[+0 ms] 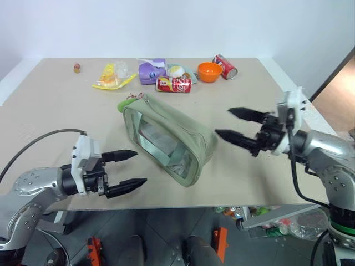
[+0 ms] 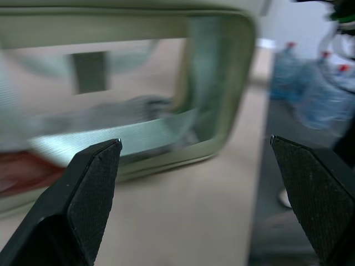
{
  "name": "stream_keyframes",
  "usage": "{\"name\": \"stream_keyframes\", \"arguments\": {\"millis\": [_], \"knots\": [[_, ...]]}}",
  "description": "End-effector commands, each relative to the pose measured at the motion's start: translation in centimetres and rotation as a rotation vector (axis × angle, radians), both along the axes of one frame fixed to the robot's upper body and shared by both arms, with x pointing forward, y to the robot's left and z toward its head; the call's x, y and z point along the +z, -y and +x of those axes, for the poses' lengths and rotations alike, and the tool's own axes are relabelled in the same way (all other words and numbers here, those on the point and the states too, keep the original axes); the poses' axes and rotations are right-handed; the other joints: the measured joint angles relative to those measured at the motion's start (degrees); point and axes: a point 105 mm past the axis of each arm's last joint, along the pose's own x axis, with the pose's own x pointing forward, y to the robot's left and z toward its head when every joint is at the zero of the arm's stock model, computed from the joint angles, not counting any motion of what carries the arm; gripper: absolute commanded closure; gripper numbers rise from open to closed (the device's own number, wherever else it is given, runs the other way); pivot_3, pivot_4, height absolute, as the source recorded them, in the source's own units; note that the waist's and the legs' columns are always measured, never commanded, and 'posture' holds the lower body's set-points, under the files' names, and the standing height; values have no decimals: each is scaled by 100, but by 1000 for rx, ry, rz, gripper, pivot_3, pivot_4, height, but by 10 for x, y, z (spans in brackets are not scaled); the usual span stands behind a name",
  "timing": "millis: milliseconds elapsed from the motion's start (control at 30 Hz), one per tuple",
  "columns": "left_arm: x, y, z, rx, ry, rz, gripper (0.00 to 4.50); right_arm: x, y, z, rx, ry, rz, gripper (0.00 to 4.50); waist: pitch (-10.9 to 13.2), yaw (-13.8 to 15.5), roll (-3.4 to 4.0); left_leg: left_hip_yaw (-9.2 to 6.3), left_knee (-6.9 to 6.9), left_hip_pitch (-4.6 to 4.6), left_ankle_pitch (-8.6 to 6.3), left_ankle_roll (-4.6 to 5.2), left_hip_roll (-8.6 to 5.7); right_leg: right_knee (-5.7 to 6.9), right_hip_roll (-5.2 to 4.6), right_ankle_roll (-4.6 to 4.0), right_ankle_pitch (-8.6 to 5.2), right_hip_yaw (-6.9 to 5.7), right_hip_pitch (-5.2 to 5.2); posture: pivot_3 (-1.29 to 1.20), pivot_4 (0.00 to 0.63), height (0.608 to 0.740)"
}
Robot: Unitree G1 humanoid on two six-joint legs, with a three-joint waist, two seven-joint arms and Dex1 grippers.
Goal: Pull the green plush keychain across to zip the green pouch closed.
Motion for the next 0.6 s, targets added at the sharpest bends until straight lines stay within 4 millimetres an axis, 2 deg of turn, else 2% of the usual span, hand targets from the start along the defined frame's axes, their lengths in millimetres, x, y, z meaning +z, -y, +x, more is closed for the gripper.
{"name": "stream_keyframes", "arguments": {"millis": [33,200,267,600], "knots": [[11,13,-4,-68,44,6,53,-7,-17,-6,62,-20,-13,51,0,-2,0,0,0,0,0,0,0,0,0,0,0,0,0,0,150,740],[16,18,2,-71,68,-1,53,-28,-18,1,64,-85,-16,51,0,-1,-1,4,6,-5,0,0,-2,-2,-2,0,1,3,-1,0,150,740],[17,17,3,-65,75,0,0,-30,-18,3,67,-100,4,588,0,-2,-1,7,6,-4,0,0,-3,-2,-2,0,1,5,-3,0,150,740],[15,17,5,-26,82,-9,0,-34,-18,4,99,-108,2,4048,0,-8,-1,3,5,-4,0,0,1,-1,5,1,7,3,-5,0,150,740]]}}
